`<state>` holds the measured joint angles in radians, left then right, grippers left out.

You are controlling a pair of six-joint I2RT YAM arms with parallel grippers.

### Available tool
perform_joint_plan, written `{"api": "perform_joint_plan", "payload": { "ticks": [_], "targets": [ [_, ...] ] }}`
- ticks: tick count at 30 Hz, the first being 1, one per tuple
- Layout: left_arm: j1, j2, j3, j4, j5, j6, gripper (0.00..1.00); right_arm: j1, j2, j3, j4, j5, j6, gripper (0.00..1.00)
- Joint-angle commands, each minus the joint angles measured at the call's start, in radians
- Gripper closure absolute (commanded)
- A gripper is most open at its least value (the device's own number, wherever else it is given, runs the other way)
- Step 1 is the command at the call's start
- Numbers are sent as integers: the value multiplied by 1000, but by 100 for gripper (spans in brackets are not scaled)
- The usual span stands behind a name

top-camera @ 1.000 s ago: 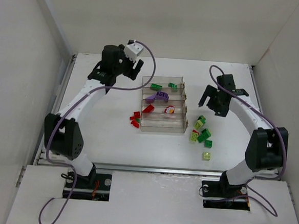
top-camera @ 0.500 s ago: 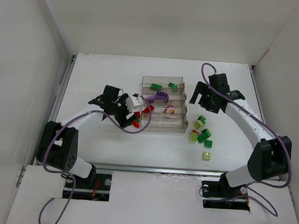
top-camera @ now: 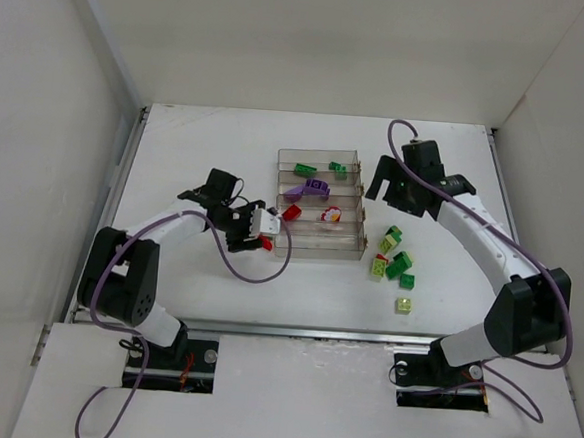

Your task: Sort the legos into containers by color

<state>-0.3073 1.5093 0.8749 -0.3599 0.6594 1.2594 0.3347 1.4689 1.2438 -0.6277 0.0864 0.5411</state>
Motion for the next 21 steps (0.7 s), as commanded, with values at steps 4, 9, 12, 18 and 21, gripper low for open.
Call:
{"api": "perform_joint_plan", "payload": {
  "ticks": [4, 9, 12, 18, 21],
  "targets": [
    [-47, 45, 58, -92, 57, 282, 45, 1, 8, 62, 25, 7, -17, 1],
    [-79, 104, 104, -120, 37, 322, 57, 1, -1, 31, 25, 16, -17, 1],
    [-90, 129, 116, -131, 28, 322, 60, 1, -1, 31, 16, 27, -26, 1],
    [-118, 147, 127, -140, -21, 322, 86, 1, 8, 52, 6, 27, -44, 1],
    [-118, 147, 127, -165, -21, 298, 95, 1, 18, 52, 6, 27, -44, 1]
  ]
}}
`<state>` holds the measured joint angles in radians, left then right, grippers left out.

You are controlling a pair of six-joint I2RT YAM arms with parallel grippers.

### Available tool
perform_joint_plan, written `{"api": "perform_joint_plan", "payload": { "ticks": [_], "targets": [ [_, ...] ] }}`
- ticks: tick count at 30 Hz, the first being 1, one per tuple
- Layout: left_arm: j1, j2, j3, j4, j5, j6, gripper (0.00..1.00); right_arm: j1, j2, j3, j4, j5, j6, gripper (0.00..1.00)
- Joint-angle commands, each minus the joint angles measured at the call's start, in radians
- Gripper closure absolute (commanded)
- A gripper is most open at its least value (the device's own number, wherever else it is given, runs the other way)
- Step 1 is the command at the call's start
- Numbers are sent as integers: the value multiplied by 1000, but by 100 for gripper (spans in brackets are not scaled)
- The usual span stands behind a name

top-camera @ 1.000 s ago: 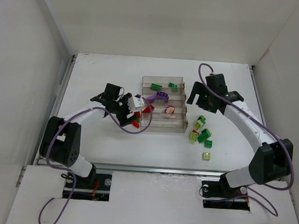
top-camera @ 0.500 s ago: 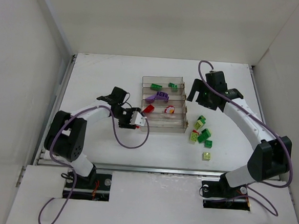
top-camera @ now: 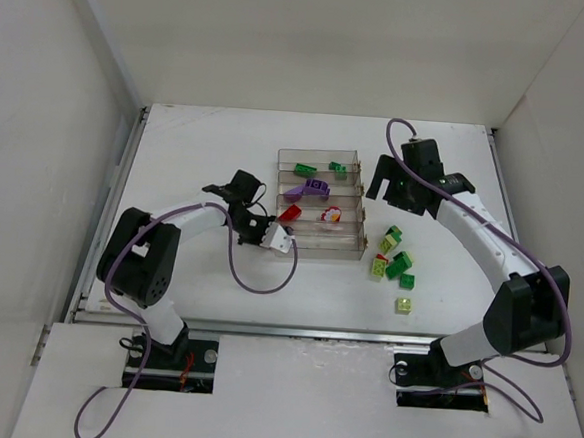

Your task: Sort the legos into containers by color

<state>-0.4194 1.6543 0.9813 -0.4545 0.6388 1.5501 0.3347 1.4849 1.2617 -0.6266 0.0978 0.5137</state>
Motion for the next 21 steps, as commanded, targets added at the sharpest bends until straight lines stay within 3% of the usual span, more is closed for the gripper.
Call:
{"api": "perform_joint_plan", "payload": {
  "ticks": [1, 5, 10, 14, 18, 19, 21],
  "targets": [
    [-5, 2, 29, -81, -1, 7, 98, 1, 2, 34, 5, 16, -17, 1],
    [27, -17, 66, -177, 8, 7, 100, 1, 2, 34, 15, 16, -17, 1],
    [89, -37, 149, -355, 9, 117, 100, 1, 2, 34, 15, 7, -17, 1],
    [128, -48, 262, -372, 135, 56, 100, 1, 2, 34, 33, 6, -17, 1],
    [128, -39, 338, -187, 289, -238, 100, 1, 11, 25, 42, -3, -26, 1],
    [116, -39, 338, -62, 289, -386, 100, 1, 11, 25, 42, -3, -26, 1],
    [78, -28, 320, 63, 235, -508, 100, 1, 11, 25, 51, -3, -26, 1]
  ]
}}
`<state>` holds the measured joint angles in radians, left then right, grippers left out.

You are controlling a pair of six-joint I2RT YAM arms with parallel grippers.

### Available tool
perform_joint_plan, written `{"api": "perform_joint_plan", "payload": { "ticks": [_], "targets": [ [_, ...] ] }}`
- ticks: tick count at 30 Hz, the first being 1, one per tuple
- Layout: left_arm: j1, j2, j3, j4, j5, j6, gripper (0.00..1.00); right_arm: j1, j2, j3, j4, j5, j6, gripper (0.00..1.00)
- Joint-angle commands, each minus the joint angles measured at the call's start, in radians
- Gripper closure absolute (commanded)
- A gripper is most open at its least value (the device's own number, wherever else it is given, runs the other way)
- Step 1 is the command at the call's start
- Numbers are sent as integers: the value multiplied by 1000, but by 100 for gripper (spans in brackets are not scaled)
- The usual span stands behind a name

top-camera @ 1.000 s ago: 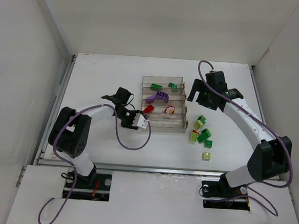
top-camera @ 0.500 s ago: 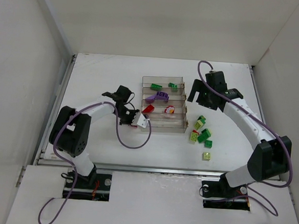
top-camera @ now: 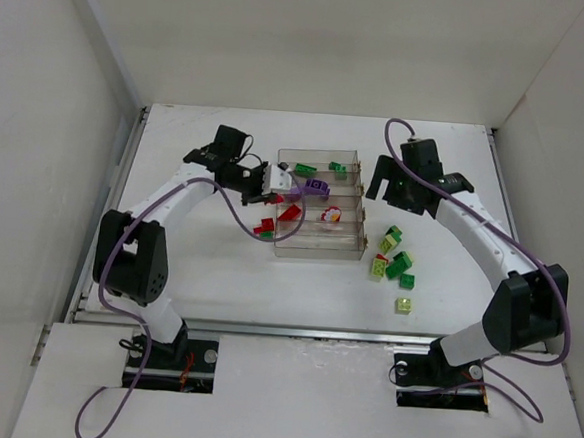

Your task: Sort the legos into containers by color

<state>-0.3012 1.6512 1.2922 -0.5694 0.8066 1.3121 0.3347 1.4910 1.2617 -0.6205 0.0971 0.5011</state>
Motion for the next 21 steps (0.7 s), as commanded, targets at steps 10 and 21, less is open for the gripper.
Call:
{"api": "perform_joint_plan", "payload": {
  "ticks": [10, 21],
  "targets": [
    [-114, 100, 56, 290, -7, -297, 71, 1, 23, 25, 45, 19, -55, 0],
    [-41, -7, 67, 292, -11, -428, 37, -8, 32, 24, 54, 19, -73, 0]
  ]
}}
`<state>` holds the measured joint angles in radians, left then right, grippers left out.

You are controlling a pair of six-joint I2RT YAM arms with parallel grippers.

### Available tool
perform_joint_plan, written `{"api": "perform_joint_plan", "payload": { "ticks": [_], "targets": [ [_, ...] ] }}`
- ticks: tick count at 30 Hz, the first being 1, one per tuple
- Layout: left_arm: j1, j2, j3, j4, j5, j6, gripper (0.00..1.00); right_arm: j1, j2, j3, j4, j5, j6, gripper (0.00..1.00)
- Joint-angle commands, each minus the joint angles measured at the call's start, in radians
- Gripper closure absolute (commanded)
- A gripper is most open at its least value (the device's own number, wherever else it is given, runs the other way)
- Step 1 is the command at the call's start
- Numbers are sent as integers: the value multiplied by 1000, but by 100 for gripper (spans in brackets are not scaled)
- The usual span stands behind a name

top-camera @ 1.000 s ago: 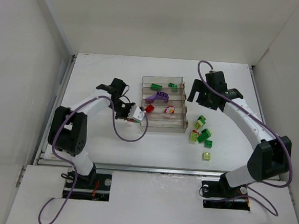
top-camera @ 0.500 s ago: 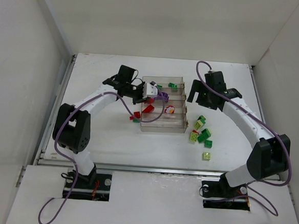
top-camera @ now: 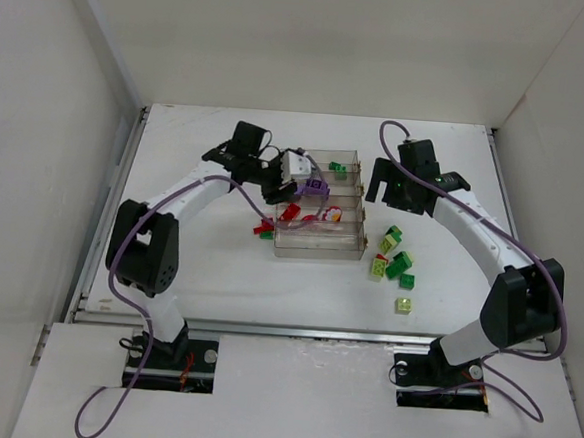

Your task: Sort the legos into containers by color

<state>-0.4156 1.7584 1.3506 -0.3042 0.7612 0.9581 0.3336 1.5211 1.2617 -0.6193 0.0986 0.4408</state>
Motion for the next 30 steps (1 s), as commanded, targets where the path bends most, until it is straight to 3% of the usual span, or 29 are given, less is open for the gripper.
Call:
{"api": "perform_joint_plan", "payload": {
  "ticks": [1, 3, 5, 7, 10, 15, 26, 30],
  "targets": [
    [96, -131, -26, 36, 35, -75, 53, -7, 2, 24, 53, 9, -13, 0],
    [144, -154, -65, 10, 23, -11, 67, -7, 2, 15, 62, -2, -13, 0],
    [144, -154, -111, -100, -35, 104, 70, -7, 11, 15, 72, -11, -13, 0],
    [144, -137, -126, -186, -74, 247, 62, -7, 22, 15, 72, -22, -13, 0],
    [144, -116, -163, -233, -103, 268, 47, -7, 42, 42, 72, -31, -13, 0],
    [144, -90, -223, -162, -165, 268, 49, -7, 51, 60, 72, -31, -13, 0],
    [144, 41, -200, -216, -186, 346, 46, -7, 70, 71, 52, -22, -13, 0],
    [126, 61, -179, -195, -206, 297, 46, -7, 88, 82, 52, -22, -13, 0]
  ]
}}
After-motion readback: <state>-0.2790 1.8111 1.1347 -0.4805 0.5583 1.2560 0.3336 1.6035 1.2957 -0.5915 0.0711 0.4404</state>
